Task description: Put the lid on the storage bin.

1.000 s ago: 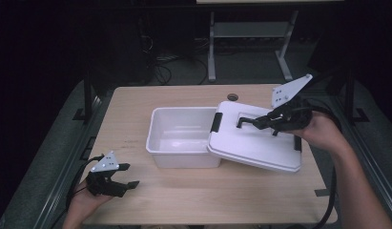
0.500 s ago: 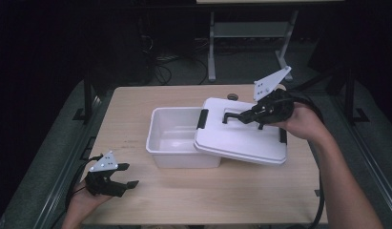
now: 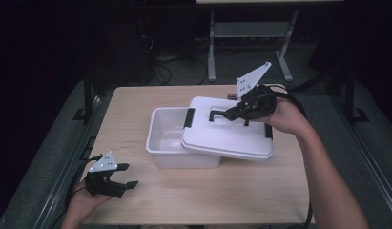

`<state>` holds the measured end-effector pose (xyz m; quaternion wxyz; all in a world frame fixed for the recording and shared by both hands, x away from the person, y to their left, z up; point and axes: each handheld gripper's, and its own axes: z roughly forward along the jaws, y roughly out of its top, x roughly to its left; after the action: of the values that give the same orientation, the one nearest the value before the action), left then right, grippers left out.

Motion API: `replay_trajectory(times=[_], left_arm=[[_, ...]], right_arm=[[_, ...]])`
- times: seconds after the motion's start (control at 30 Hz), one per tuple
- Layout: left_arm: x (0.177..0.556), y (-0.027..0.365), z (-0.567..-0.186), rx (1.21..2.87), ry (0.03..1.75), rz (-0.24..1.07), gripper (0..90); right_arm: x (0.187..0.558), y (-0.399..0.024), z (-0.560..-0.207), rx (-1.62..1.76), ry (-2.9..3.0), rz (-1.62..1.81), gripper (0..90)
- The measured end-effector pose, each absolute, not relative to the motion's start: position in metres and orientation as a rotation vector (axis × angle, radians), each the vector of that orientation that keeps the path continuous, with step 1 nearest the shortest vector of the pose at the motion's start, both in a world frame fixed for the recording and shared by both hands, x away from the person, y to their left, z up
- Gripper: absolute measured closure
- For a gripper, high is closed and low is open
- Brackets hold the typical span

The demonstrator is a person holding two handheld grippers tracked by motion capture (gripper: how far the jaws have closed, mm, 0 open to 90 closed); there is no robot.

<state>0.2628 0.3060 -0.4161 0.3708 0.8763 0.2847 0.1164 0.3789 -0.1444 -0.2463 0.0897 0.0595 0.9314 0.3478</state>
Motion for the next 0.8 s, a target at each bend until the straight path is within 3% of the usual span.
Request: replay_trajectory(times=[0.8], left_arm=[[0.262, 0.308, -0.415, 2.242, 0.727, 0.296, 26.0]], right_arm=[[0.398, -0.105, -0.250, 0.092, 2.784, 1.071, 83.9]])
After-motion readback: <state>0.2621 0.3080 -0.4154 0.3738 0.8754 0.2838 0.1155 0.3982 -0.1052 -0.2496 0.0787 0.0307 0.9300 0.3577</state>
